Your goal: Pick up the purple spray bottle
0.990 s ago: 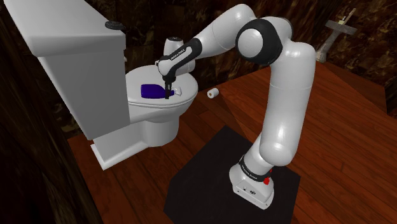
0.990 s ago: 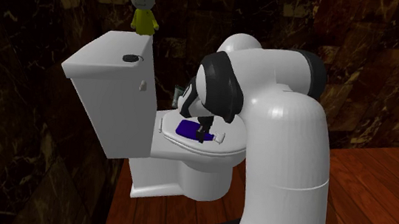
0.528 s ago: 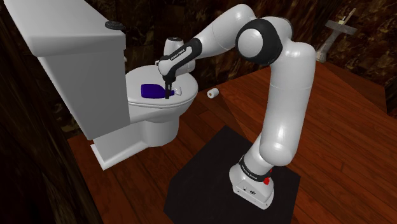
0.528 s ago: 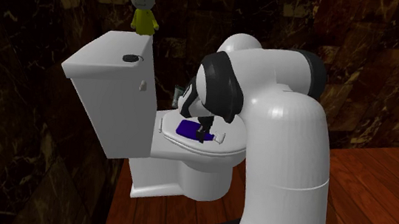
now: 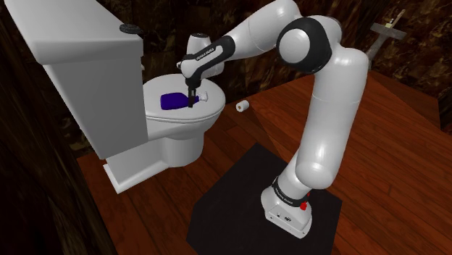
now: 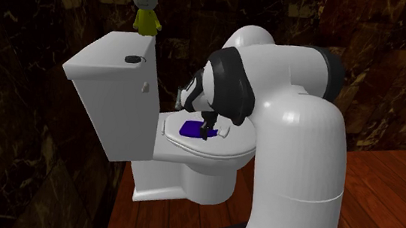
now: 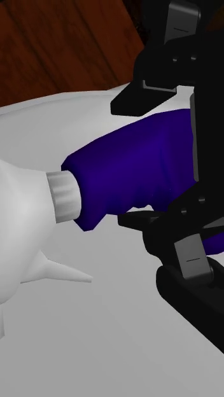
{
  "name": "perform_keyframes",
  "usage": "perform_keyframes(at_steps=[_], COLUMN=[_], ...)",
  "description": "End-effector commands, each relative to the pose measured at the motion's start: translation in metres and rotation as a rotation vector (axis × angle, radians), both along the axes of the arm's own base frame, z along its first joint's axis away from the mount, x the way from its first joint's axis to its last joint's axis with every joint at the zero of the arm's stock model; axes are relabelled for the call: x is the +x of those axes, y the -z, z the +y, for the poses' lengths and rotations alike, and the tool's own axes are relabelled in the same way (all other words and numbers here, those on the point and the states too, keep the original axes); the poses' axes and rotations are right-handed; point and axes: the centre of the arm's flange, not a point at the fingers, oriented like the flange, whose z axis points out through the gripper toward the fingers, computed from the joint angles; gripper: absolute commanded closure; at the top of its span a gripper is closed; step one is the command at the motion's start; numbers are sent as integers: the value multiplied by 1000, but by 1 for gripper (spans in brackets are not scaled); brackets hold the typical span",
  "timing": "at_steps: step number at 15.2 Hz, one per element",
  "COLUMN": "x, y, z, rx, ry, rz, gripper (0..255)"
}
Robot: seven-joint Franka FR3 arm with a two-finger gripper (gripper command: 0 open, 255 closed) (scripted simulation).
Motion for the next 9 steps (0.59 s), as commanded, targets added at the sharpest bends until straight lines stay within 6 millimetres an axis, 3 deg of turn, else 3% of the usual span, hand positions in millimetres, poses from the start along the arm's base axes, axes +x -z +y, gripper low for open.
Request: perform_keyframes(at_steps=[1,7,9], x=[0,0,0], y=[-11,-43,-44], z=[-1,-1,-1], rx=[0,0,0], ry=[0,0,0], rz=[0,0,0], gripper=[255,255,255])
